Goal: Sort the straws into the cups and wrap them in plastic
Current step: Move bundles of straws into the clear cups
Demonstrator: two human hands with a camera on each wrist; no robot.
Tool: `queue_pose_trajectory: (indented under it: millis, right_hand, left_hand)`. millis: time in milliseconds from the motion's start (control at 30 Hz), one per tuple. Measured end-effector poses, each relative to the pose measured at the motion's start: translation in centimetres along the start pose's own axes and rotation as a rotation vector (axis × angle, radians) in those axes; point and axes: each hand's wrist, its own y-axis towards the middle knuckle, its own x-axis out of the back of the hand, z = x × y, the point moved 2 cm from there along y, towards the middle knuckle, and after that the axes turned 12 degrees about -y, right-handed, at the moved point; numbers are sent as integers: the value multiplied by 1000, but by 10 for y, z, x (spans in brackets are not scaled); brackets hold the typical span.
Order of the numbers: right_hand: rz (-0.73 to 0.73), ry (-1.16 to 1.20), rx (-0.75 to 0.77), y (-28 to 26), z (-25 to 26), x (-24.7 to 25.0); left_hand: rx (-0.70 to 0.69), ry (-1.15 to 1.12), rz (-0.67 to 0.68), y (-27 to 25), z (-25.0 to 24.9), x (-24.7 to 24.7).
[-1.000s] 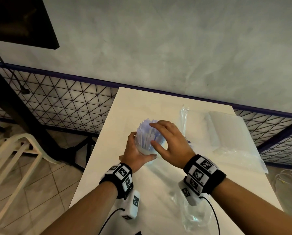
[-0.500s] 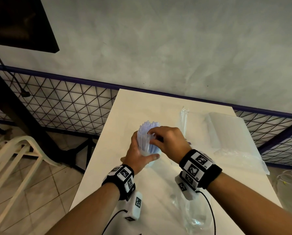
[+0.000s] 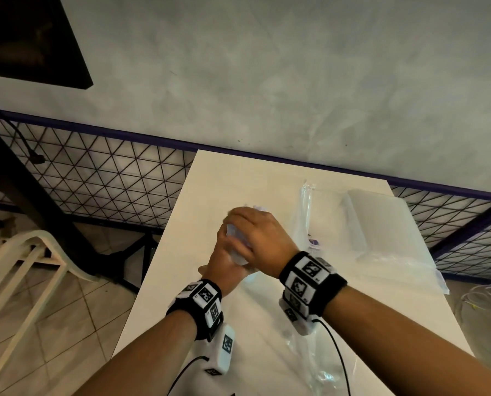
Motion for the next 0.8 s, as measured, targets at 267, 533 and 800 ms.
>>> queue_pose_trajectory:
  millis: [267,533,800]
  right_hand:
    - [-156,-158,-23,6,-5,-10]
    - [114,-311,14,-24,-6,-16]
    - [234,-180,-27,-5,0,-4]
  left_hand:
    - [115,135,-92,-1,5,7]
    - [98,219,-113,-2,7,7]
    - [-46,219,-16,-2,-8,-2]
